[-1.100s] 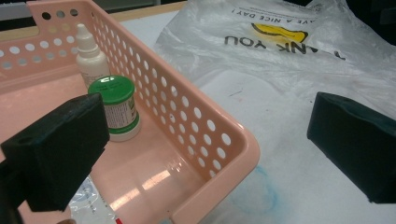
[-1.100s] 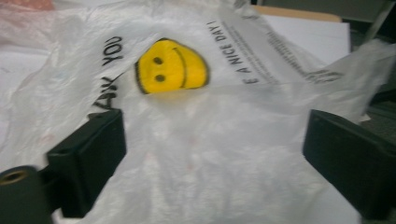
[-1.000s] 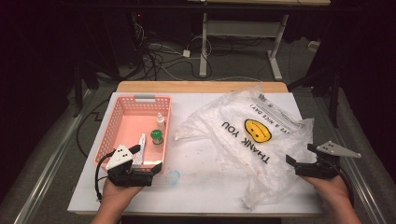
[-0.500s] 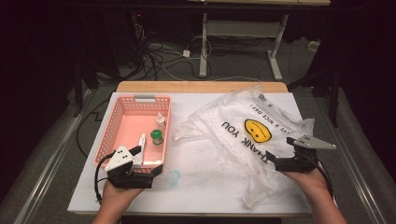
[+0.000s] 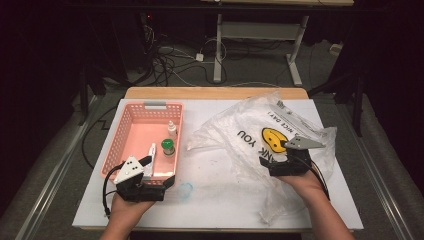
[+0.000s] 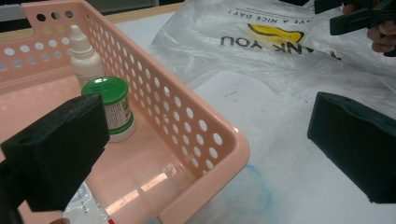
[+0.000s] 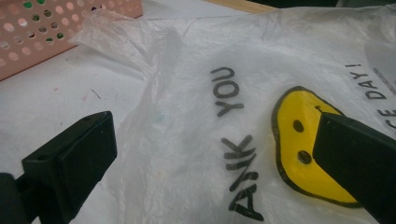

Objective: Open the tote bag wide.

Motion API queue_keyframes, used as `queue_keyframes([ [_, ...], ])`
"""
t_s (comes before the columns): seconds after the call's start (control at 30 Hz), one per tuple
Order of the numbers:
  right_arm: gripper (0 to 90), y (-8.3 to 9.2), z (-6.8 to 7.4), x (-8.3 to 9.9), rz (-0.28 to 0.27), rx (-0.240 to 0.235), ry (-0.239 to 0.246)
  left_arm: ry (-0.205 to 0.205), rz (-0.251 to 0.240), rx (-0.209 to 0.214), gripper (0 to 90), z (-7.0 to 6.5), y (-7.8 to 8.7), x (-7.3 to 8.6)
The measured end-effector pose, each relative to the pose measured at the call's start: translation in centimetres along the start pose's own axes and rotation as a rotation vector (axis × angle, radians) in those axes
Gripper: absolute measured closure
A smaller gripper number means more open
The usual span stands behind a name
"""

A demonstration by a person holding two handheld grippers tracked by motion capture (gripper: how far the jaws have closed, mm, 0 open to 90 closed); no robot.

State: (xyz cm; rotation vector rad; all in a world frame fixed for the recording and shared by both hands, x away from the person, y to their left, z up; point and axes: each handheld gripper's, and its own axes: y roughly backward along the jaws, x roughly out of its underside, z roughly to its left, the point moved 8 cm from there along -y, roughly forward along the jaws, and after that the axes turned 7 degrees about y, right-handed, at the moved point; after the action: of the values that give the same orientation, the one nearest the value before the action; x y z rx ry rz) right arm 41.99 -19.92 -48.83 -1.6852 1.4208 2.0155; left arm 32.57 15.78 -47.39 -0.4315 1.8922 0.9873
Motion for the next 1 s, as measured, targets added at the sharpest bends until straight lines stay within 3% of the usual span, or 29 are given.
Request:
queue_keyframes([
  [0.27, 4.8, -1.2, 0.9, -0.7, 0.005, -0.048, -0.001, 0.006, -0.004, -0.006, 0.0, 0.0, 0.1, 0.1],
  [0.33, 13.9, -1.4, 1.6, -0.8, 0.008, -0.060, 0.033, 0.006, -0.007, -0.004, 0.0, 0.0, 0.1, 0.0],
  [0.5, 25.4, -1.8, 2.2, -0.7, 0.013, -0.083, 0.039, 0.008, -0.001, -0.005, 0.0, -0.1, -0.1, 0.1],
  [0.53, 30.3, -2.3, 2.8, -0.2, 0.049, -0.103, 0.054, 0.007, 0.001, -0.005, 0.0, -0.1, -0.1, 0.2],
  [0.63, 36.6, -2.9, 3.5, 0.5, 0.081, -0.130, 0.068, 0.000, 0.005, -0.009, 0.0, -0.2, -0.1, 0.2],
  [0.77, 40.0, -3.3, 4.0, 1.2, 0.114, -0.154, 0.076, 0.003, 0.006, -0.008, 0.0, -0.1, -0.1, 0.2],
  [0.87, 45.1, -3.8, 4.7, 1.9, 0.152, -0.177, 0.113, 0.003, 0.007, -0.008, 0.0, -0.1, 0.0, 0.2],
  [1.0, 59.8, -4.1, 5.1, 2.4, 0.179, -0.204, 0.128, 0.004, 0.011, -0.007, 0.0, 0.0, 0.0, 0.3],
])
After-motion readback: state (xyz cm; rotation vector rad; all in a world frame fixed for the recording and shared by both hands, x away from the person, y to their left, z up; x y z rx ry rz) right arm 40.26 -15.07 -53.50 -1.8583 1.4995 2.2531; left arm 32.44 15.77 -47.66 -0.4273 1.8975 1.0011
